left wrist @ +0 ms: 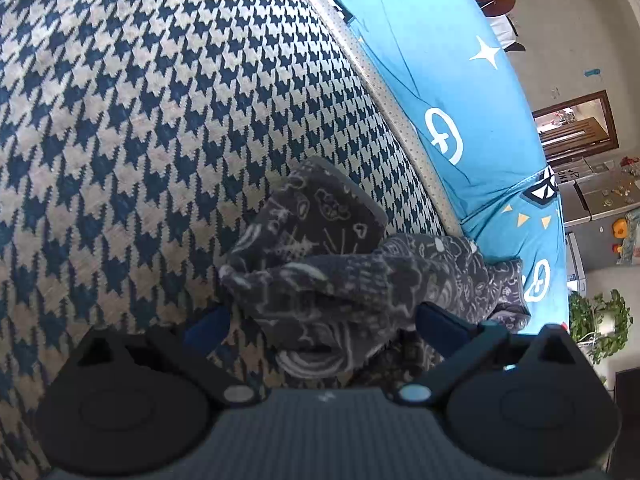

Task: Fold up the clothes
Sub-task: 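Grasp the cuff of the other sleeve with the left gripper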

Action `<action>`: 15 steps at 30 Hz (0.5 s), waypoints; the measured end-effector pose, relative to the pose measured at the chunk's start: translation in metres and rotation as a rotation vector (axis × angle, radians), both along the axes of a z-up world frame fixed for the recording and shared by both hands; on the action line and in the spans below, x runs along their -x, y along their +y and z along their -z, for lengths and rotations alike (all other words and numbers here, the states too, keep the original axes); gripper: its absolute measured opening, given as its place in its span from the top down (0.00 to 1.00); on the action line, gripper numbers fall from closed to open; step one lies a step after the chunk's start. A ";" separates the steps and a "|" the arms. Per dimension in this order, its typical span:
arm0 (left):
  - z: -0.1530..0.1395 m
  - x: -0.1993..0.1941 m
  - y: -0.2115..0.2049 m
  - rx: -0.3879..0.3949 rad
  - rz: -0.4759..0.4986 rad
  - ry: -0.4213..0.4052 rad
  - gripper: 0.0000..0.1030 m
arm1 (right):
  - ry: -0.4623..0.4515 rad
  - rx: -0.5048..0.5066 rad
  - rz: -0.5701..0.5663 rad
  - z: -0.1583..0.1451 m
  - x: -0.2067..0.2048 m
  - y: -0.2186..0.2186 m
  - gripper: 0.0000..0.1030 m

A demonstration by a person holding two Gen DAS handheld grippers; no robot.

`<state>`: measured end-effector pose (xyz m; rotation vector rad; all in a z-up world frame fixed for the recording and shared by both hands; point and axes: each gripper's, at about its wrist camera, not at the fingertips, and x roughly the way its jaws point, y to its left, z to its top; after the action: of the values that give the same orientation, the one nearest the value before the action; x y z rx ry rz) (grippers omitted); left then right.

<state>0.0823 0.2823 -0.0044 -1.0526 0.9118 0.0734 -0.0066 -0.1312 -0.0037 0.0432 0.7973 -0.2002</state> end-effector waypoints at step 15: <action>0.001 -0.011 -0.007 -0.001 -0.050 -0.005 0.01 | -0.143 0.085 -0.034 -0.011 0.007 0.012 0.00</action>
<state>0.0931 0.2757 -0.0054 -1.0747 0.8810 0.1130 -0.0139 -0.1191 0.0069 -0.0361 0.6458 -0.1968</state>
